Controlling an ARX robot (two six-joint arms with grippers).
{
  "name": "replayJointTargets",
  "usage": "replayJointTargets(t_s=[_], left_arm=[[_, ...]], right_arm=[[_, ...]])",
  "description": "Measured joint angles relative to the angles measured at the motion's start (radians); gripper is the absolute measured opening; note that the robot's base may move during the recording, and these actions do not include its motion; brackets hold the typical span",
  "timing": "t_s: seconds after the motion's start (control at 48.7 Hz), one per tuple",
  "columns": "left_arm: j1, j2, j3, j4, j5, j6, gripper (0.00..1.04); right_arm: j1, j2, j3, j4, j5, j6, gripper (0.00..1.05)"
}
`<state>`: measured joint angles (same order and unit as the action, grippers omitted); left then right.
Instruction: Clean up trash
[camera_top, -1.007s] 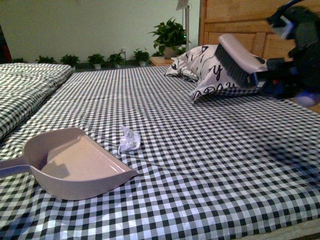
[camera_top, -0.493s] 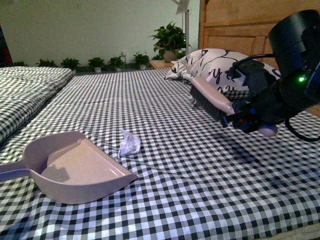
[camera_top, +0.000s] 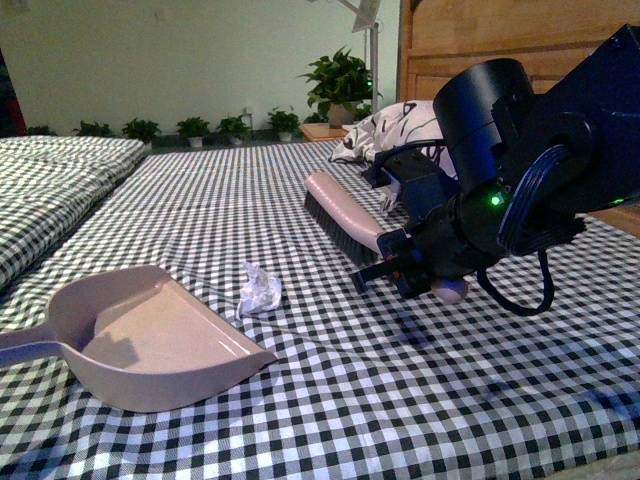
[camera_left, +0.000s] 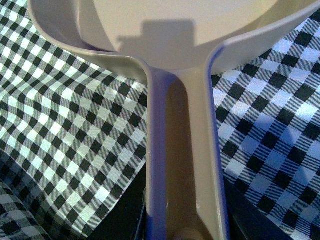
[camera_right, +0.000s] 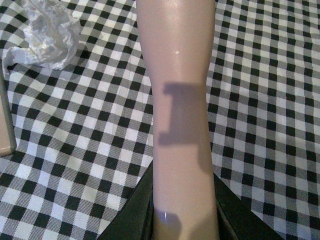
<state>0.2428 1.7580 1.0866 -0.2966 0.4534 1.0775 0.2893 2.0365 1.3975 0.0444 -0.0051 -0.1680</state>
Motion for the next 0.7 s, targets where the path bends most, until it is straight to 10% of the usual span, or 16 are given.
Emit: replayJointTargets(t_s=[0.699], left_arm=[[0.0, 0.0, 0.0, 0.0, 0.0, 0.0, 0.27]], right_arm=[[0.068, 0.13, 0.068, -0.039, 0.144, -0.003, 0.2]])
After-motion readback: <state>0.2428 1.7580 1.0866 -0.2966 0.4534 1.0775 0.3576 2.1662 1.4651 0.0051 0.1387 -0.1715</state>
